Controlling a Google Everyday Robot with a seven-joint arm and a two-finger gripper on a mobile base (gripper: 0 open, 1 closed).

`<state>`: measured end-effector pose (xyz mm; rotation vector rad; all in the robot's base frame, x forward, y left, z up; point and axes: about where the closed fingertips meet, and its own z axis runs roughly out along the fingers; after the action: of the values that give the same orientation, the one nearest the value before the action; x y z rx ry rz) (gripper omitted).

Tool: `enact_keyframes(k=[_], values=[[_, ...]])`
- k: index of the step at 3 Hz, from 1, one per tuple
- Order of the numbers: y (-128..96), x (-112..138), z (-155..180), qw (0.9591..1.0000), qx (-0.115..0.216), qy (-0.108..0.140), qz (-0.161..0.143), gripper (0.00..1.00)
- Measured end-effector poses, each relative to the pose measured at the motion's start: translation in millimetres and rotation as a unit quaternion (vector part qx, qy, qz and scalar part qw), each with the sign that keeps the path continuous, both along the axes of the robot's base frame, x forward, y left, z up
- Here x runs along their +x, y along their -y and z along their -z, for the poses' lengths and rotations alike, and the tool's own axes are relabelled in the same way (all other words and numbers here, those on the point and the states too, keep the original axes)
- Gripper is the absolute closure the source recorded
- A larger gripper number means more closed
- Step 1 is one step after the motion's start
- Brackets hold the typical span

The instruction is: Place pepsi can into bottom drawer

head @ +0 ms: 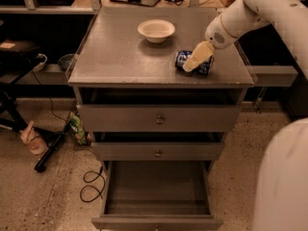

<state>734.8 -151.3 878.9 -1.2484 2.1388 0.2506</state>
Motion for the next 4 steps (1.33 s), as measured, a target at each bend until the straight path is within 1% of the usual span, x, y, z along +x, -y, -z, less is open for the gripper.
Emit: enact_keyframes(k=[1,2,3,4], values=[[4.8,3.8,26.3,0.9985,0.0,-0.051,0.022,0.0],[6.0,3.7,30.5,0.9979,-0.001,-0.059,0.026,0.16],[6.0,3.7,30.5,0.9979,-0.001,-0.059,0.026,0.47],[6.0,3.7,30.6,0.9979,-0.001,-0.059,0.026,0.7]])
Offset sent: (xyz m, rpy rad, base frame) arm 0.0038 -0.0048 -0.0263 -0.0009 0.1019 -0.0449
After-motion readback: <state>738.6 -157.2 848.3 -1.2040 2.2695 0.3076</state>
